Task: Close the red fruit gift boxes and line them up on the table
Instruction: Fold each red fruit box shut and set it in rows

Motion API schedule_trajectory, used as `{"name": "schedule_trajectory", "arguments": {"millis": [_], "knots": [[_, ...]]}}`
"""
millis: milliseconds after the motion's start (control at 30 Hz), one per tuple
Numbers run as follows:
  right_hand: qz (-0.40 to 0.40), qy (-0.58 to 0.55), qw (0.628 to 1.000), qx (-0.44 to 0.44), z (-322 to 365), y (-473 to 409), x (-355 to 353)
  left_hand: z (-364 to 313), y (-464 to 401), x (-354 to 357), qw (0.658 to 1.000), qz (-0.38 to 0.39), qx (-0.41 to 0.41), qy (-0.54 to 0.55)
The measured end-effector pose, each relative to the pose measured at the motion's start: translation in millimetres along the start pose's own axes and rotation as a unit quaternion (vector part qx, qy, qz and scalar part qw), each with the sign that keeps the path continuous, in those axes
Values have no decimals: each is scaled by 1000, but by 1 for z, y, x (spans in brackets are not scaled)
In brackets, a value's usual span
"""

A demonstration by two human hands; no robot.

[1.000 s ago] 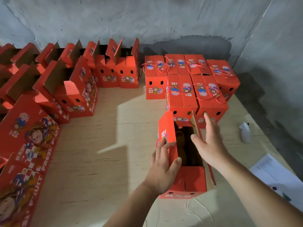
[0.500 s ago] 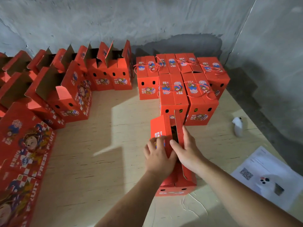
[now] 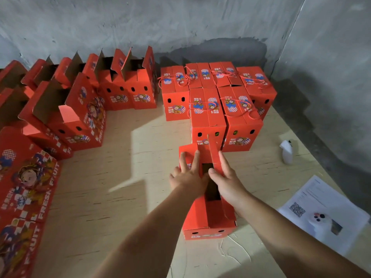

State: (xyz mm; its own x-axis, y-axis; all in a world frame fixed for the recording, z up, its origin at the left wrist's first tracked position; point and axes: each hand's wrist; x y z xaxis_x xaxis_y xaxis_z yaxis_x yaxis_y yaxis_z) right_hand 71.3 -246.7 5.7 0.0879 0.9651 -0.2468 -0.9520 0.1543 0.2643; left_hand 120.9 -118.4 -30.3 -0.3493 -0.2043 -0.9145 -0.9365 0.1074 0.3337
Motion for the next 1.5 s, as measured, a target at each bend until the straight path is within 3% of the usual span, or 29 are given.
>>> {"name": "schedule_trajectory", "arguments": {"millis": [133, 367, 467, 567, 767, 933, 1000, 1200, 1433, 1500], "knots": [[-24, 55, 997, 40, -3, -14, 17, 1, -5, -4, 1000, 25, -13, -4], [-42, 121, 991, 32, -2, -38, 25, 1, -13, -8, 998, -3, -1, -66], [-31, 90, 995, 12, 1, -40, 17, 1, -23, -10, 997, -60, 40, -20], [-21, 79, 997, 2, 1, -44, 10, -4, -31, -11, 996, -61, 45, 37], [-21, 104, 994, -15, -5, -47, 14, -3, -28, 1, 995, -67, 38, -55], [-48, 155, 987, 9, -4, -53, 28, 12, -19, 10, 995, -71, 67, 25], [-69, 167, 983, 19, 0, -59, 31, 17, -9, 15, 987, -113, 83, 71], [-39, 289, 956, 25, 9, -68, 31, 22, -2, 23, 955, -237, 162, 78], [-19, 403, 914, 38, 19, -70, 35, 23, 1, 19, 955, -221, 167, 103], [-6, 418, 907, 45, 18, -74, 33, 24, 3, 17, 947, -225, 171, 154]]}}
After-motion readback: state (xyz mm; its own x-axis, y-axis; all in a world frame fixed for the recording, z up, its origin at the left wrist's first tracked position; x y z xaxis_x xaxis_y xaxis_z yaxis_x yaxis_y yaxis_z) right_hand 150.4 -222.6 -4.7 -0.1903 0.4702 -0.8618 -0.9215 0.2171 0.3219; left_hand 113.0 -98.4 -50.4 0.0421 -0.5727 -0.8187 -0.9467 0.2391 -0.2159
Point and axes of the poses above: each hand's wrist, its own y-axis away from the middle knuckle, its own x-axis out of the palm, z = x × y, and after that the axes turned 4 degrees about -y, right-handed
